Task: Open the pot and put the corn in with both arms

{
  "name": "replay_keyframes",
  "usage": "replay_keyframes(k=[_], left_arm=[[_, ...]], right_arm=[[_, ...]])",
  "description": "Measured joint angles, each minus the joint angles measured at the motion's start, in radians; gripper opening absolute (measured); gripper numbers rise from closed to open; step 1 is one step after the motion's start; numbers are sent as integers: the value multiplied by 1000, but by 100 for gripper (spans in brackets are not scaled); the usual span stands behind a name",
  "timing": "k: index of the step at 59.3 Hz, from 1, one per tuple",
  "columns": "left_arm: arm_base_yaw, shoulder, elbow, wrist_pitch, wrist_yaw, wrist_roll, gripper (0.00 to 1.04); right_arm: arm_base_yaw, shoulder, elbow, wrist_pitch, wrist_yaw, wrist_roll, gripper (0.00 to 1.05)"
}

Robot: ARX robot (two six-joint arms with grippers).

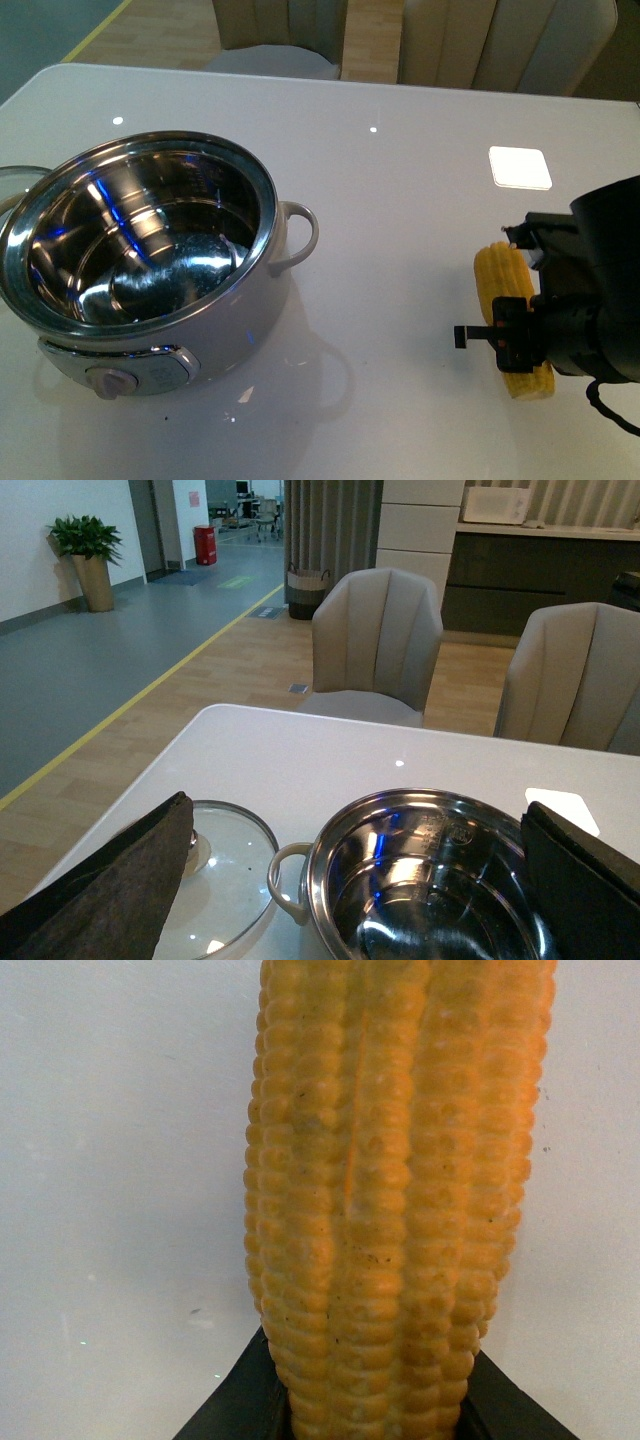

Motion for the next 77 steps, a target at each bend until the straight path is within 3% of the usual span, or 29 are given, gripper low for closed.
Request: replay_keyframes(k=[15,26,40,77], left_arm=[[0,0,0,0,0,0,98],[0,0,0,0,0,0,98],[0,0,0,0,0,0,98],[0,0,0,0,0,0,98]], right_arm=[[68,-340,-77,-109,-123,52,23],[146,-499,31,-218,-148,118,22],[272,-416,254,-286,-169,211,22],[402,-103,601,-367,-200,385,22]])
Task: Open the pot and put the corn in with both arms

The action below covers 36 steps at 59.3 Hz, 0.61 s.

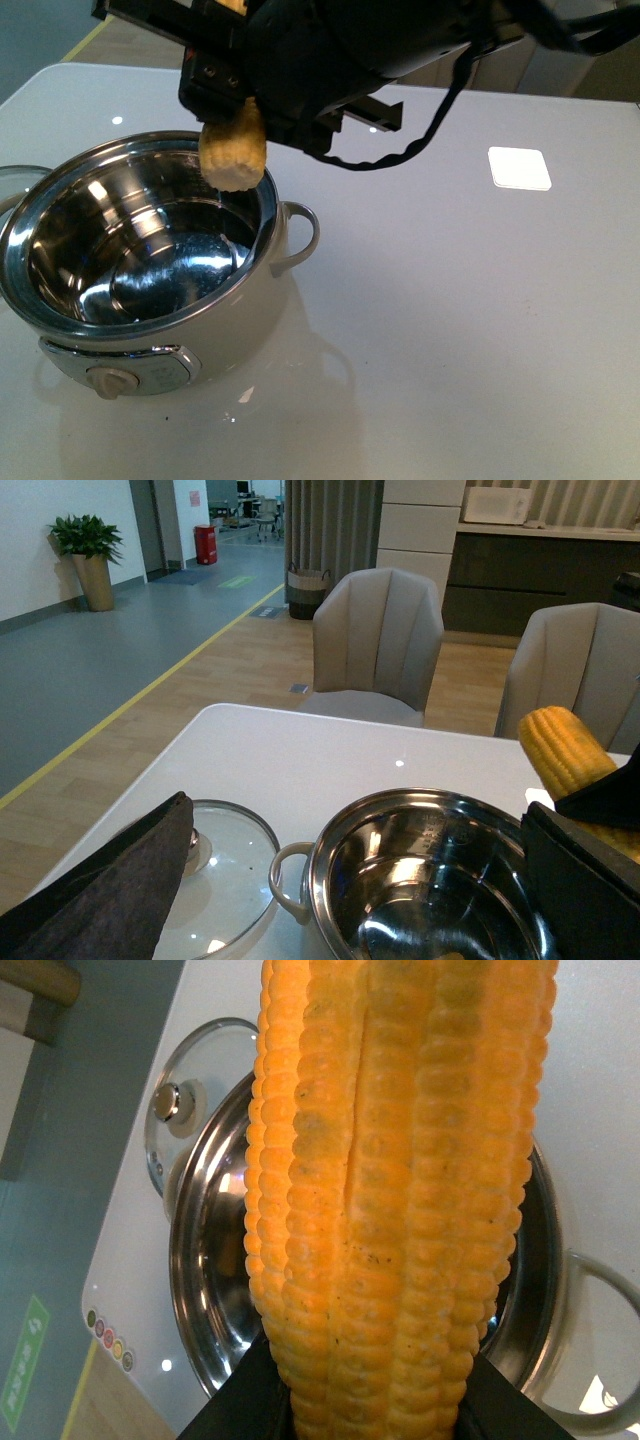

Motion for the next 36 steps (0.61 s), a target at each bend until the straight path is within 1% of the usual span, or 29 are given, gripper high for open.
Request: replay_keyframes(k=[18,36], left_arm=[[0,0,0,0,0,0,98],[0,0,0,0,0,0,98]], right_arm=[[55,149,115,-36,0,14,22],[78,263,216,-86,8,15,21]])
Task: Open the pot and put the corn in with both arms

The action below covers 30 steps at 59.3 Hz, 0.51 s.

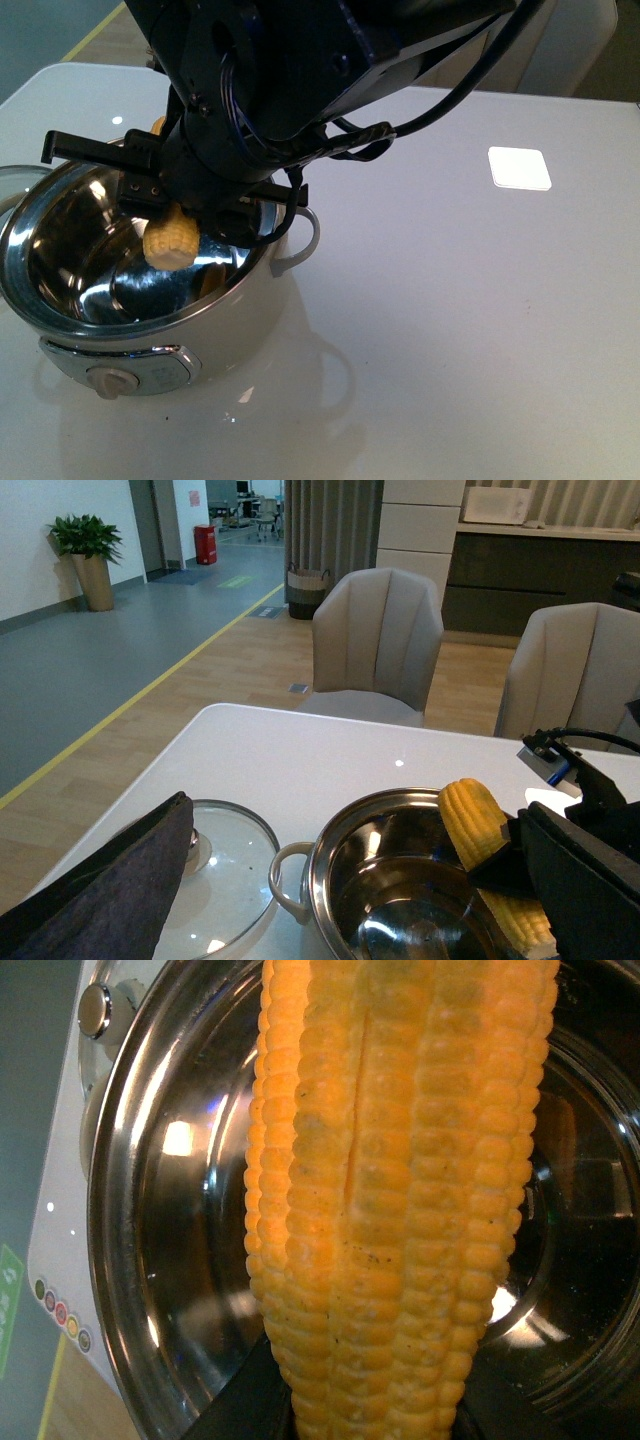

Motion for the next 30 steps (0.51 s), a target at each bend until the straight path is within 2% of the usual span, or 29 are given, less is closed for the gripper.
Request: replay_keyframes(k=[16,30], left_arm=[[0,0,0,0,0,0,98],[0,0,0,0,0,0,98]], right_arm=[[3,17,28,-29,8,-6,21],[3,16,15,-20,7,-6,58]])
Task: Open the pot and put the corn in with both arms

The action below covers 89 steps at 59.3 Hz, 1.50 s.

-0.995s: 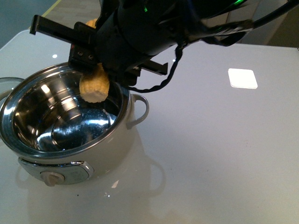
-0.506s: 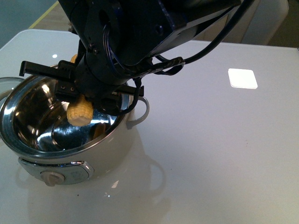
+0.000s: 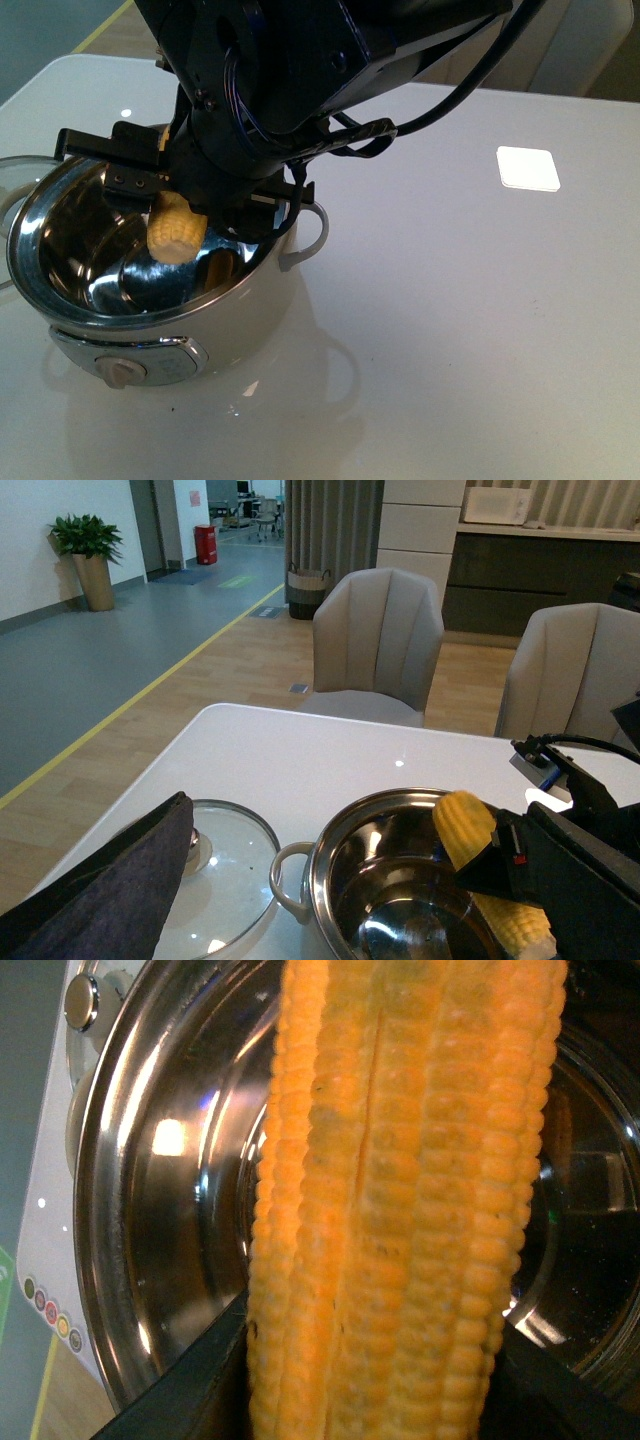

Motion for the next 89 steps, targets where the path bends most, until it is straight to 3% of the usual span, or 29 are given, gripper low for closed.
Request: replay_keyframes(k=[12,31,49,75,82,89], left_arm=[[0,0,0,0,0,0,98],[0,0,0,0,0,0,98],[0,0,0,0,0,0,98],[0,0,0,0,0,0,98],[0,0,0,0,0,0,98],[0,0,0,0,0,0,98]], right_arm=[[-13,-45,-64,30,0,15,94],[-113,-312,-279,137,0,44,93],[-304,-739,-625,190,119,-67,94],[-592,-1526,-1015,-95,203,-381,96],[-615,-1682,-1049,-168,222,-424,96],[-616,-1725,-1059,-147,234,-451,95]])
